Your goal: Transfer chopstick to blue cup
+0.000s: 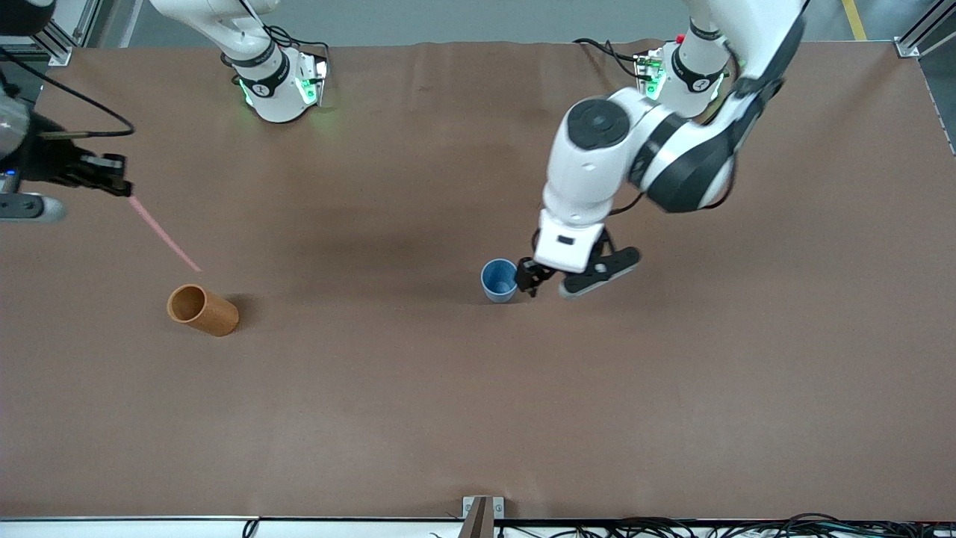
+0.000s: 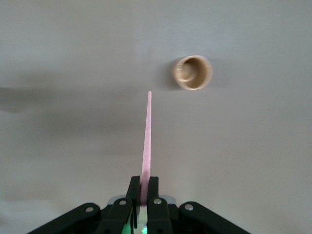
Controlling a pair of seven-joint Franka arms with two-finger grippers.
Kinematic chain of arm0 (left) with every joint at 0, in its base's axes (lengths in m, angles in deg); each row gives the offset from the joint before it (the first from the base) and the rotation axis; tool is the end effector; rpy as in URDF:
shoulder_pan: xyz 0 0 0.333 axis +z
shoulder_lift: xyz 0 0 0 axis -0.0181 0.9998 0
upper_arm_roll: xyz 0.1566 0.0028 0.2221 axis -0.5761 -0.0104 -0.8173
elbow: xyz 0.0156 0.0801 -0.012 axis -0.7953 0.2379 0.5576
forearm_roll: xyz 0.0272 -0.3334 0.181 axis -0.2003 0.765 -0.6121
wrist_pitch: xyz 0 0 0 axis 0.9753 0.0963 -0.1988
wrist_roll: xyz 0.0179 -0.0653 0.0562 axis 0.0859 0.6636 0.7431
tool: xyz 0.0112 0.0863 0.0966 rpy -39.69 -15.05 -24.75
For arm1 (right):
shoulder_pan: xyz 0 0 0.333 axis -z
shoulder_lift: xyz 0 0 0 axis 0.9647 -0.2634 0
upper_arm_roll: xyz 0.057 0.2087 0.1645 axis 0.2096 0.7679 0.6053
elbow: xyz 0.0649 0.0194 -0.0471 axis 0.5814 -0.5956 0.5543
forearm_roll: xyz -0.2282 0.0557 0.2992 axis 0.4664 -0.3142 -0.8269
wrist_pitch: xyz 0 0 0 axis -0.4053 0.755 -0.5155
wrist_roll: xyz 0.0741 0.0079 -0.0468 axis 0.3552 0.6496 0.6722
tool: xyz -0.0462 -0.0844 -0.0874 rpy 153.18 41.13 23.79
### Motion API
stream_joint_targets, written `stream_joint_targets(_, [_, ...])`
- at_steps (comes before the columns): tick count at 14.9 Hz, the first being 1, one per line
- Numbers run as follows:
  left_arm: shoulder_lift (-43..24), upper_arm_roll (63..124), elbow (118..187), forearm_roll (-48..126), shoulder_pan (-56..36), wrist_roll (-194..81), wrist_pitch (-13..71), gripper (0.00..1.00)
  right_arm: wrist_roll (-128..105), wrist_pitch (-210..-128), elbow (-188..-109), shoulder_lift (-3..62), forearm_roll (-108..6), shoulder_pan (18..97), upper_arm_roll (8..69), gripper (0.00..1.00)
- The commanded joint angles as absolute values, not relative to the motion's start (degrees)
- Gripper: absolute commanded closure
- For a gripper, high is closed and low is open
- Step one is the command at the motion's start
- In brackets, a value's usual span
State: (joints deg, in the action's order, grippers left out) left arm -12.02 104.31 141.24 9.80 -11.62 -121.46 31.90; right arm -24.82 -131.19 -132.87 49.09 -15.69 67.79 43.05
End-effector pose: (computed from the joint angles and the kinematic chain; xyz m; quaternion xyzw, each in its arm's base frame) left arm 0.5484 -0.3734 0.4011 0.9663 0.2283 0.1118 0.0408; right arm 0.5289 0.0594 0.5611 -0.9967 0.0166 0.0795 0.0059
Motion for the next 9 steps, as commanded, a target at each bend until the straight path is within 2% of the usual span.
stream_joint_targets(1, [-17.9,99.4,142.4,12.9,-11.1,-112.9,31.0,0.0,-39.3,-132.4,-129.0,46.3,-16.5,57.0,43.3,0.96])
stream_joint_targets(6, [-25.8,86.4,142.3,26.5,-11.1,-84.3,27.3,0.0,-62.7,-134.1,-114.1,33.4,-16.9,41.8,43.3,0.97])
stream_joint_targets(9, [-29.2,79.5,142.1,32.9,-10.6,-66.3,22.5,0.0,-70.3,-141.2,-111.8,29.3,-17.2,36.4,43.4,0.98])
